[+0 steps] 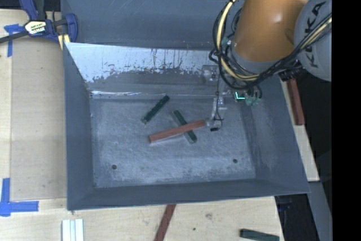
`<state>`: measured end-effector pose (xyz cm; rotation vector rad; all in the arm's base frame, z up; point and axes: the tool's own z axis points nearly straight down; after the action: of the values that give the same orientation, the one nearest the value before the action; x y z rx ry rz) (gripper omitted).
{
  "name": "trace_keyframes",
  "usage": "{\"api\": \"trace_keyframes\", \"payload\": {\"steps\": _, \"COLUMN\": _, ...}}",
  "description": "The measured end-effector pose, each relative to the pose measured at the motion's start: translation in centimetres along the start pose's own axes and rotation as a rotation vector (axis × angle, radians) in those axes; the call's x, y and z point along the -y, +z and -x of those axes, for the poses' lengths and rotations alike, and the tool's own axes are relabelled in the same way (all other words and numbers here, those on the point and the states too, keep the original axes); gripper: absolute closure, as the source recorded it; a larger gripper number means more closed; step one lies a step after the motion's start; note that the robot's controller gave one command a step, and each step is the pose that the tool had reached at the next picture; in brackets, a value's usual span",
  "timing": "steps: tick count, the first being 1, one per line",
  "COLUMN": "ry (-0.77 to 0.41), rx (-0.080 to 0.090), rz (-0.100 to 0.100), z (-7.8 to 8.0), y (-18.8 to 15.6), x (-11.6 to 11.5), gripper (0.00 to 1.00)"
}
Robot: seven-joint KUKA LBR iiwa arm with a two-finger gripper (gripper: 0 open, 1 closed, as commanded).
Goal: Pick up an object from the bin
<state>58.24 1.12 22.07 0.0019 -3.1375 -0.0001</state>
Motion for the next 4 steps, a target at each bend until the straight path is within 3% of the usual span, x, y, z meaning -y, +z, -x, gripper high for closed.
{"api": "trace_keyframes", "payload": {"steps": 1, "ry": 0.000, "rx": 0.008, "rz": 0.000, "z": 0.2, "y": -0.4, "x": 0.0, "gripper": 0.00}}
{"api": "trace_keyframes", "payload": {"steps": 2, "ry": -0.107, "rx": 0.012, "rz": -0.001, "z": 0.8, "y": 2.8, "x": -0.9, "gripper": 0.00}}
{"api": "trace_keyframes", "payload": {"steps": 3, "ry": -0.256, "rx": 0.012, "rz": -0.001, "z": 0.0, "y": 9.4, "x": -1.1, "gripper": 0.00}}
{"api": "trace_keyframes", "payload": {"steps": 4, "ry": -0.311, "rx": 0.005, "rz": -0.001, "z": -0.1, "y": 11.3, "x": -1.1, "gripper": 0.00}}
